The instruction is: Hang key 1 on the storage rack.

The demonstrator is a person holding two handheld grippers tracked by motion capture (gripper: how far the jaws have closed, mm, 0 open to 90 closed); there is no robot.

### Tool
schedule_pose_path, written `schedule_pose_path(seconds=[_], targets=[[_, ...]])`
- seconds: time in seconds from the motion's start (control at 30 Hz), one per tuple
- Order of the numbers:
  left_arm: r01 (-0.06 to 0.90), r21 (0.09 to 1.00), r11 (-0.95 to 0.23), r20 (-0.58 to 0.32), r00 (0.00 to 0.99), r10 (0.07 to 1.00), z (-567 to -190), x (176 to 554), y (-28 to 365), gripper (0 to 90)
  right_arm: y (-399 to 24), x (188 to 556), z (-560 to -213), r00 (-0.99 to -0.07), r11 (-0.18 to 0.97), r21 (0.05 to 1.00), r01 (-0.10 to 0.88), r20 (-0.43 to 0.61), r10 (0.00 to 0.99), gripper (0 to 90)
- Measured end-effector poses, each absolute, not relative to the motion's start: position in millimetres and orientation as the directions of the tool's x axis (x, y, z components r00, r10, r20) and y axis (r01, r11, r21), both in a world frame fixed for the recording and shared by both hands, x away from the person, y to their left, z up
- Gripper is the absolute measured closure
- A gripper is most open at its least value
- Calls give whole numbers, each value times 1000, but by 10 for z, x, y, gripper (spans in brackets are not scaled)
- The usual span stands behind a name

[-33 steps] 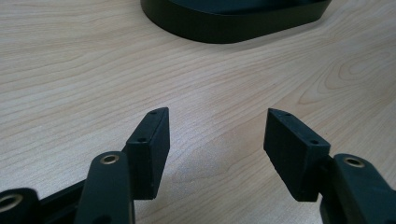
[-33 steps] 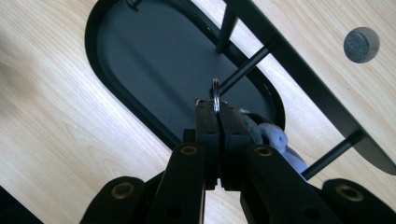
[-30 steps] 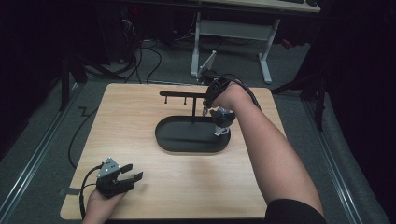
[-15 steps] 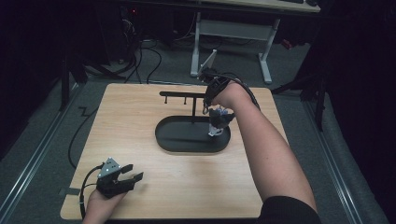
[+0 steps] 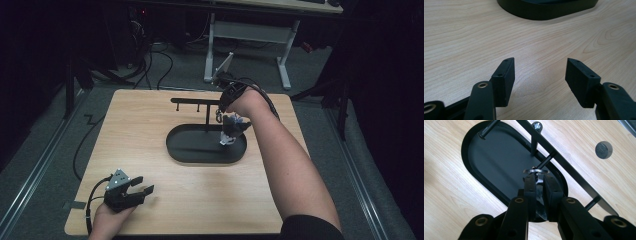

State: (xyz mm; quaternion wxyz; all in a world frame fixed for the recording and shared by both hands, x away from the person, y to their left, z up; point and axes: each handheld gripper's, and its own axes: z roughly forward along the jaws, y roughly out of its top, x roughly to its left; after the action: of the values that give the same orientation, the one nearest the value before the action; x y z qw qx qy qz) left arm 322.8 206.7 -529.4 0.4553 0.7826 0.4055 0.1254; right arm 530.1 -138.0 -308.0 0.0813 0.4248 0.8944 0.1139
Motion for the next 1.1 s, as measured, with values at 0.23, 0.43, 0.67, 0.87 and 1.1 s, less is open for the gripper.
schedule_pose_path(seconds=[0.23,0.43,0.67,0.87,1.1], targets=[[521,811,-267,-169,645,745,-5293,3227,2051,415,-1412,5193,-3106,-624,610,271,745,-42,780,767],[520,808,-278,-162,649,743,-5303,3234,2031,415,-1410,5080,-3148,-610,594,274,756,-32,792,663],[518,806,-288,-158,656,738,-5310,3231,2003,413,-1479,4909,-3298,-615,587,299,752,-3,789,515],[518,803,-295,-153,657,738,-5316,3228,1981,413,-1544,4718,-3433,-602,563,328,759,22,798,433],[510,808,-295,-148,662,735,-5307,3214,1968,411,-1613,4527,-3599,-613,565,360,743,26,790,397]])
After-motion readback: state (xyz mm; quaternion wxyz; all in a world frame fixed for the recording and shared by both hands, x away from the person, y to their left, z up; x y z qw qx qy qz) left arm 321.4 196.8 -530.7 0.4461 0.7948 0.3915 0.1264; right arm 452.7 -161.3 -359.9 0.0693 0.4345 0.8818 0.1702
